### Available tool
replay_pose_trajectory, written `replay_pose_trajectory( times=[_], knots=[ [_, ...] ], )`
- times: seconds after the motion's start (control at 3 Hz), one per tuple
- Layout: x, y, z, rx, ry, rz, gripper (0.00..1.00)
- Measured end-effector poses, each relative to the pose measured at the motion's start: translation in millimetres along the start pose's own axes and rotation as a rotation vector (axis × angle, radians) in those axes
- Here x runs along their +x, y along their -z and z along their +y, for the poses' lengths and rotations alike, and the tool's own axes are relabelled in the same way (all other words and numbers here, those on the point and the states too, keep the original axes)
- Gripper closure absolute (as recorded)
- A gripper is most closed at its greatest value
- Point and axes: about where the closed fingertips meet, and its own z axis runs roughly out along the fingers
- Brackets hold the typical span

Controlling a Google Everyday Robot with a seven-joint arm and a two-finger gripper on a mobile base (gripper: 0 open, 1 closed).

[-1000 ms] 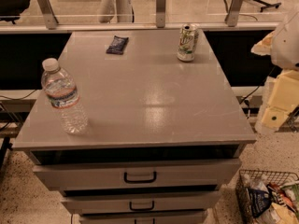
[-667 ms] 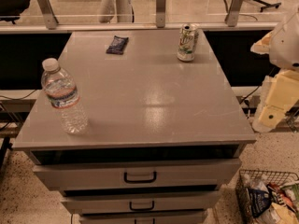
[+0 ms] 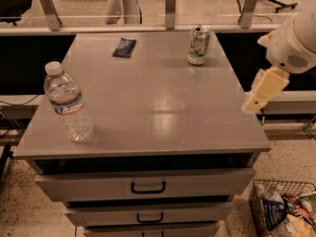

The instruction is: Move 7up can near water bottle

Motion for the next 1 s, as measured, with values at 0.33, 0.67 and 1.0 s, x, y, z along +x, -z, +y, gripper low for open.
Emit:
replay_pose_trajectory(
  times=[0.33,0.67,1.0],
  knots=[
    [-10.4,-37.0,-53.5,0.103,-0.050,-0.116,0.00],
    [-28.6,-78.5,-100.1,0.166,-0.096,-0.244,0.00],
    [-45.3,-112.0,-127.9,0.176,-0.144,-0.352,0.00]
  ],
)
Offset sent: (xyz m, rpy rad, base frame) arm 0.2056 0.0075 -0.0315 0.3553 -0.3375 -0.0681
